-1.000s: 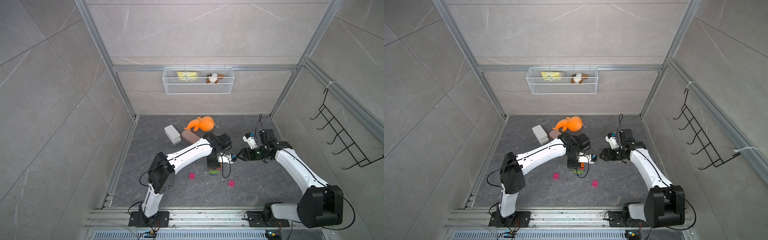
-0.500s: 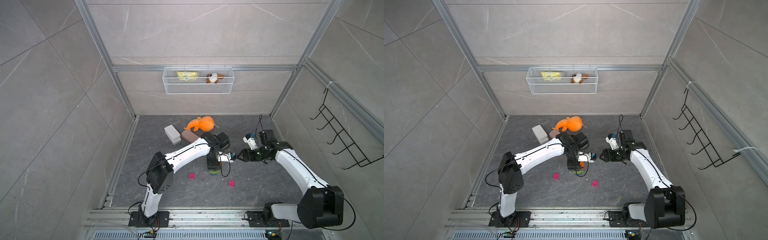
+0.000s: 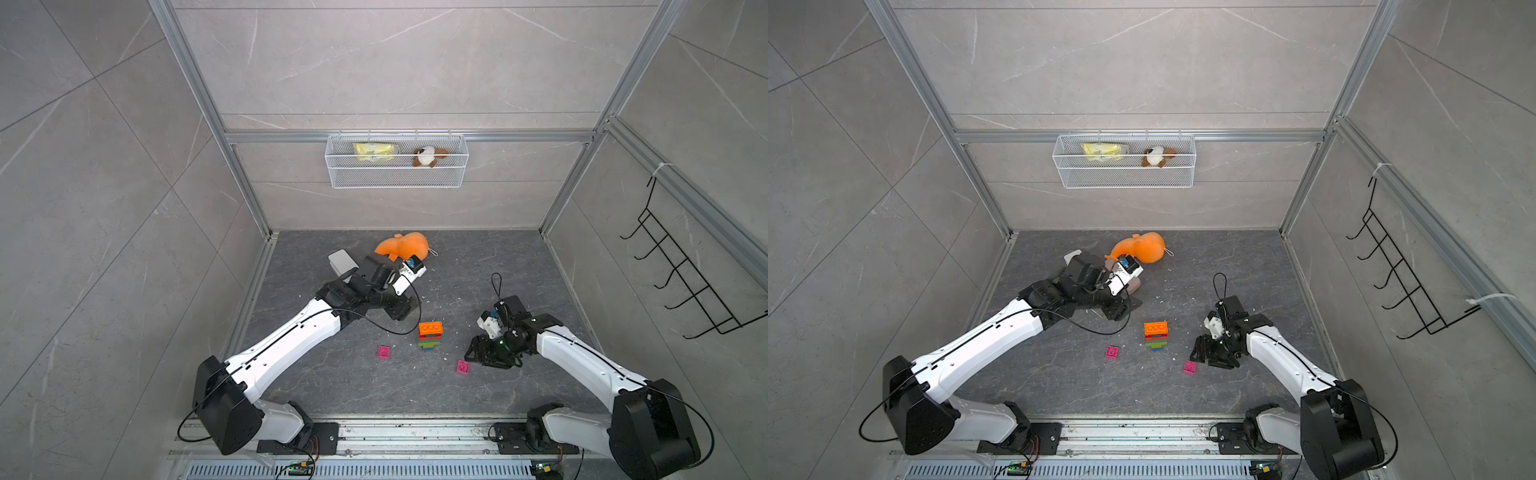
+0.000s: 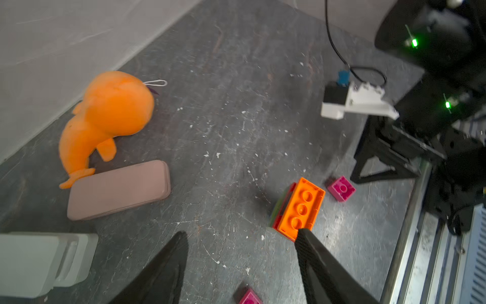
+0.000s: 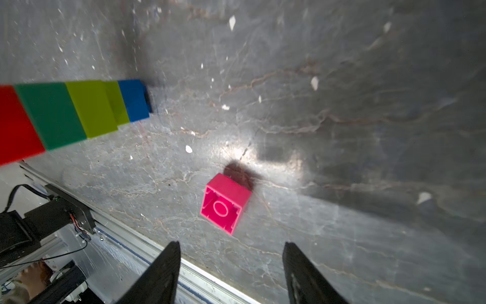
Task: Assemble a carrot with lego
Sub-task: Pick up the lego brick from the center of the board.
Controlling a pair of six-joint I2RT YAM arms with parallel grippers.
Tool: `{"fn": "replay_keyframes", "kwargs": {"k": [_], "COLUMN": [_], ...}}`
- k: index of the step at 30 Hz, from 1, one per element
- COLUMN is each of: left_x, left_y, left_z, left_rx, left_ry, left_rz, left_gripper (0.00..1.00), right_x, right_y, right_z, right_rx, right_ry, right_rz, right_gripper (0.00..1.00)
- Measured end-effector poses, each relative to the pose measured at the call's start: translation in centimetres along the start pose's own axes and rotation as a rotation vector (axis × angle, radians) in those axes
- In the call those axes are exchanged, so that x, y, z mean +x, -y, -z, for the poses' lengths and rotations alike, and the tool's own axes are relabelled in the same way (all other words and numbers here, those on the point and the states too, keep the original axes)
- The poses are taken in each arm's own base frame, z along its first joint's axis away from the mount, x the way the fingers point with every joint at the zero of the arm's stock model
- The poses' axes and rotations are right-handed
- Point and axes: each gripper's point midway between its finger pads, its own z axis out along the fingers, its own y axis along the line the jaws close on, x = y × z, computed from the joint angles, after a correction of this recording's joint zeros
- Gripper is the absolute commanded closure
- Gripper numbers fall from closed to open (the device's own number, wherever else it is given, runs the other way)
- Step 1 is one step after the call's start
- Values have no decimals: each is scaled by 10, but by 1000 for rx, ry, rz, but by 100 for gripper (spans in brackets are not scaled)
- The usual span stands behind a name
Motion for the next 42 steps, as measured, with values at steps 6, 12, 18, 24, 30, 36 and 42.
{"fn": "replay_keyframes", "kwargs": {"k": [6,12,18,24,30,36,42], "left_x": [5,22,21,19,19,20,20], "left_y": [-25,-29,-30,-32,-32,-32,-32], "left_z": [8,2,3,5,5,5,5], "left_rx": [-106,-130,-140,-143,-143,-143,-143], "left_ry": [41,10,16,25,24,23,23], "left_rz": [103,125,125,126,126,126,126], "left_gripper": [29,29,29,29,29,29,29], "right_x": [5,10,7,0,-3,-1,-1], "right_y": [-7,-2,-9,-4,-5,-4,-3], "right_z": [-11,-37,-48,-47,-43,-43,-45], "right_rx": [68,172,215,252,261,267,273], "right_ry": [2,-53,-44,-12,-2,-10,-20], "right_rz": [-8,-49,-52,-72,-71,-66,-65], "right_gripper": [32,32,38,53,56,61,57]}}
